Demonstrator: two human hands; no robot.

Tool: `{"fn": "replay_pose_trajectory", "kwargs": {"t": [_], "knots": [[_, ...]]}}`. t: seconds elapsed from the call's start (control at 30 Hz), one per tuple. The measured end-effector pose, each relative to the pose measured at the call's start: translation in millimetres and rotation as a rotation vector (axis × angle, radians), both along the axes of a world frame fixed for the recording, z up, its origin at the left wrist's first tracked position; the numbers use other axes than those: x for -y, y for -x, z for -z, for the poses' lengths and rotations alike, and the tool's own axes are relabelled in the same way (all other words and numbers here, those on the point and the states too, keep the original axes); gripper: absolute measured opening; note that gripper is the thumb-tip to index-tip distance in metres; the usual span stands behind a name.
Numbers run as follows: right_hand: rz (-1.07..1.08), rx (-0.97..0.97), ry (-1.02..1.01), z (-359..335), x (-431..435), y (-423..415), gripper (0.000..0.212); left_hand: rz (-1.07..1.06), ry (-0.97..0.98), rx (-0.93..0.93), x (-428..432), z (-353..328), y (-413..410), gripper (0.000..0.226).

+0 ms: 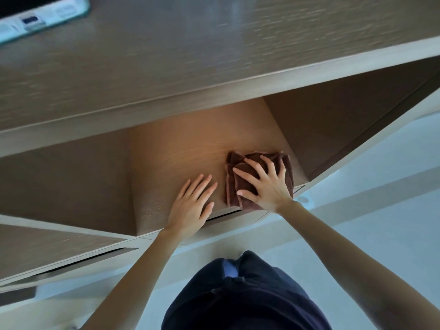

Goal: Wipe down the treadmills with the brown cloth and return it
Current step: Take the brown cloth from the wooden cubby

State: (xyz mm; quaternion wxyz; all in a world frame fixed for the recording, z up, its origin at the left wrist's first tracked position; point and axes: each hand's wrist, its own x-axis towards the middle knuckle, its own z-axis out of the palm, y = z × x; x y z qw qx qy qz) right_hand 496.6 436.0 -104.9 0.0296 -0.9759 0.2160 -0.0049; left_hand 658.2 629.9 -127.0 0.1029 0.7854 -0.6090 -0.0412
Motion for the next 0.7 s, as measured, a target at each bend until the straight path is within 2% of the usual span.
{"fn": "replay_pose_trajectory", "kwargs": {"t": [0.13, 0.27, 0.43, 0.53, 0.7], "knots": [[0.090, 0.092, 0.048, 0.0, -6.6, -2.6, 0.053, 0.006, -0.002, -0.004, -0.4, -3.6, 0.0, 0.051], [0.111, 0.309, 0.162, 9.2, -11.5, -2.9, 0.037, 0.024, -0.016, -0.010, -1.4, -3.8, -1.2, 0.059], [0.117, 0.388, 0.200, 1.4, -16.4, 3.5, 0.030, 0.050, -0.060, 0.018, -0.2, -5.3, 2.1, 0.067], [0.157, 0.438, 0.138, -4.2, -28.2, 32.4, 0.029, 0.138, -0.034, -0.028, 6.7, -12.7, 5.2, 0.059], [0.416, 0.455, -0.031, -18.0, -52.9, 106.4, 0.039, 0.419, 0.009, -0.061, 35.6, -26.2, 38.3, 0.048]]}}
